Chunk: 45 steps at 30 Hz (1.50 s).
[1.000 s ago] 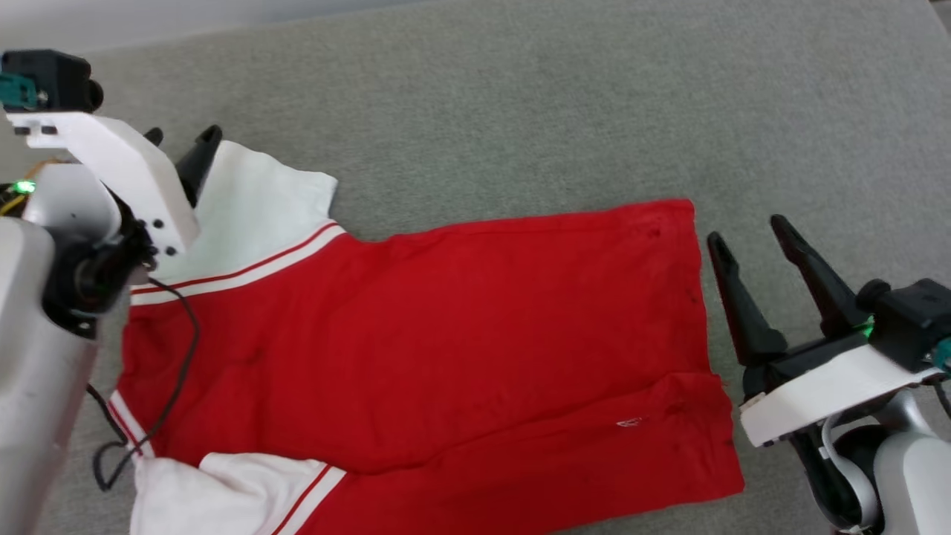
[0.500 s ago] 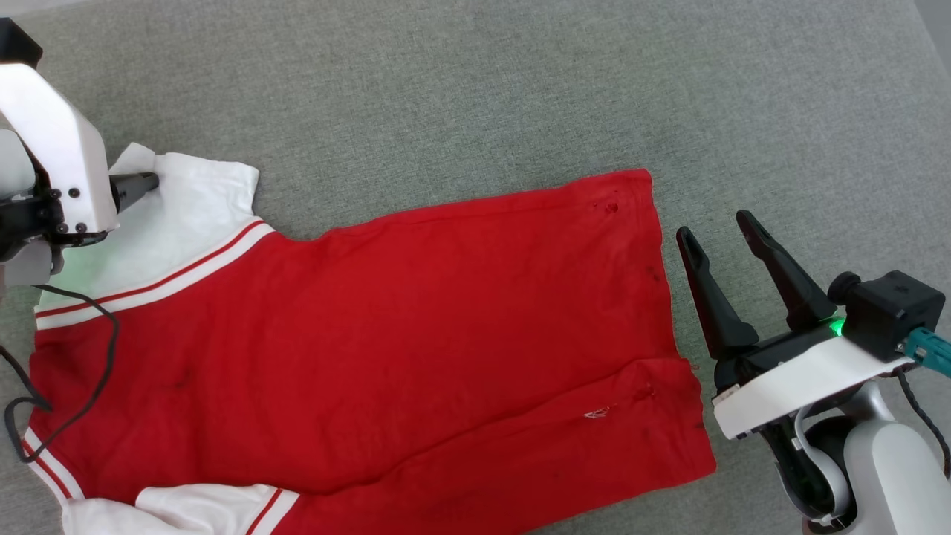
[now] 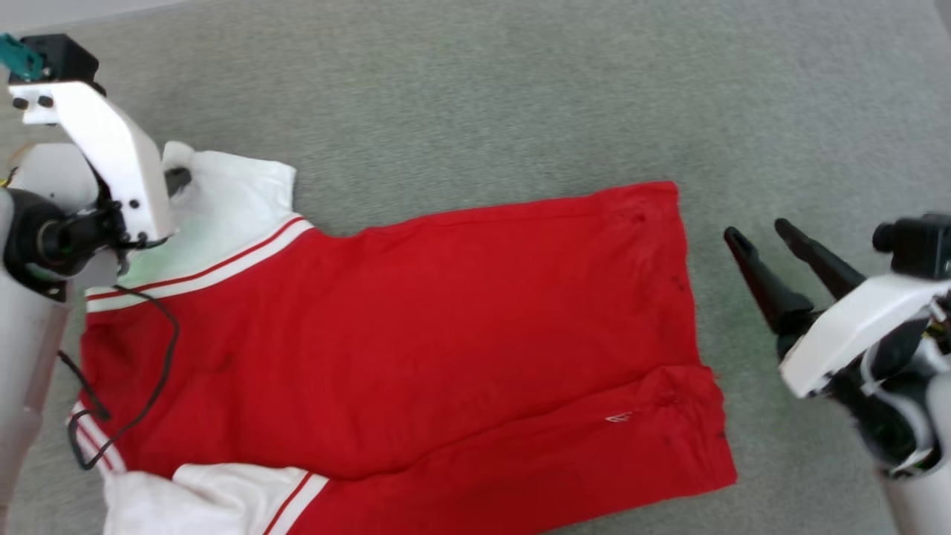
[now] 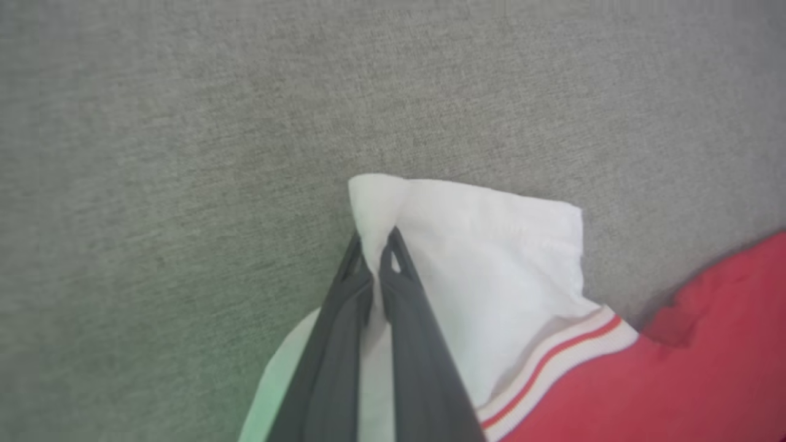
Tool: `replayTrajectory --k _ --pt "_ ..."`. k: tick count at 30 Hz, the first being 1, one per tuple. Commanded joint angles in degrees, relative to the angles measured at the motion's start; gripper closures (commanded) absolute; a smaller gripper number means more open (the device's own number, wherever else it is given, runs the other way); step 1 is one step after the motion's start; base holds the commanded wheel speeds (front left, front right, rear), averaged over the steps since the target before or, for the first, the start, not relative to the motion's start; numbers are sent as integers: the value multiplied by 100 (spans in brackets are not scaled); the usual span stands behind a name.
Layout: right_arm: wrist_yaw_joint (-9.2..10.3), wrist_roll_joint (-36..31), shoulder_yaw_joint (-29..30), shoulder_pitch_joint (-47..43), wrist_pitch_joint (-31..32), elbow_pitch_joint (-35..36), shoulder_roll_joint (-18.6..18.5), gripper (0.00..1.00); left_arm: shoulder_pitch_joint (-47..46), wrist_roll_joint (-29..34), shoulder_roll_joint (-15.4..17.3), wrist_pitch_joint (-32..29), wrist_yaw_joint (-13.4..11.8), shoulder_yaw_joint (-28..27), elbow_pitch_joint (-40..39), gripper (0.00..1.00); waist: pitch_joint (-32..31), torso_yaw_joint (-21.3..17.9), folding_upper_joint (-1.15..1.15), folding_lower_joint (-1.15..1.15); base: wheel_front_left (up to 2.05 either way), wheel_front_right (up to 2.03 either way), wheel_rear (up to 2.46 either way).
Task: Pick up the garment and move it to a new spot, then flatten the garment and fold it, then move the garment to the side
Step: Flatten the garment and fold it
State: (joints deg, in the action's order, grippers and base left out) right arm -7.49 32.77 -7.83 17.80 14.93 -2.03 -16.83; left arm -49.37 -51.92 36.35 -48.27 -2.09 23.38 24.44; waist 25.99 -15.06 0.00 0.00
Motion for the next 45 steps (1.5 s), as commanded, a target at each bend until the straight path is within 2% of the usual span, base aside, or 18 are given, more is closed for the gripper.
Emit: replayTrajectory --k 1,2,3,7,10,19,20,21,22,23,27,34,39,45 --pt "0 192 28 240 380 -165 -185 0 -87 80 -70 149 56 15 -49 100 -72 202 0 0 0 0 0" --pt "1 288 25 319 633 -251 -295 0 -147 108 -117 229 61 28 -98 100 -75 276 0 0 0 0 0" --pt "0 500 1 494 1170 -394 -438 0 -212 176 -204 360 110 79 -191 100 -80 432 0 0 0 0 0" --pt "0 670 43 834 2148 -601 -646 0 -329 311 -371 565 186 202 -422 100 -44 731 0 0 0 0 0" --pt "0 678 81 1044 2762 -745 -647 0 -392 387 -479 652 232 304 -572 100 17 920 0 0 0 0 0" --pt "0 491 98 1518 3895 -1324 -456 0 -378 470 -625 874 290 407 -865 100 233 1224 0 0 0 0 0" --pt "0 461 44 1514 4021 -1378 -443 13 -343 472 -632 904 295 414 -874 100 234 1241 0 0 0 0 0" --pt "0 488 7 1505 4107 -1408 -409 60 -304 473 -639 928 297 421 -885 100 232 1256 0 0 0 0 0" --pt "0 501 -58 1478 4247 -1435 -400 97 -273 475 -635 948 296 425 -888 100 227 1268 0 0 0 0 0" --pt "0 494 -104 1462 4320 -1422 -407 100 -252 470 -635 965 292 424 -884 100 220 1277 0 0 0 0 0" --pt "0 534 -138 1533 4374 -1330 -474 100 -202 449 -625 1028 272 396 -877 100 184 1291 0 0 0 0 0" --pt "0 432 -66 1681 3720 -1032 -729 100 135 372 -632 1383 288 294 -833 100 -223 1321 0 0 0 0 0" --pt "0 329 -6 1399 3289 -1035 -769 100 647 260 -543 1709 206 146 -952 100 -663 1334 0 0 0 0 0" --pt "1 289 107 739 2873 -1063 -669 100 1743 124 -401 2140 -2 -24 -1316 100 -1257 1371 0 0 0 0 0"
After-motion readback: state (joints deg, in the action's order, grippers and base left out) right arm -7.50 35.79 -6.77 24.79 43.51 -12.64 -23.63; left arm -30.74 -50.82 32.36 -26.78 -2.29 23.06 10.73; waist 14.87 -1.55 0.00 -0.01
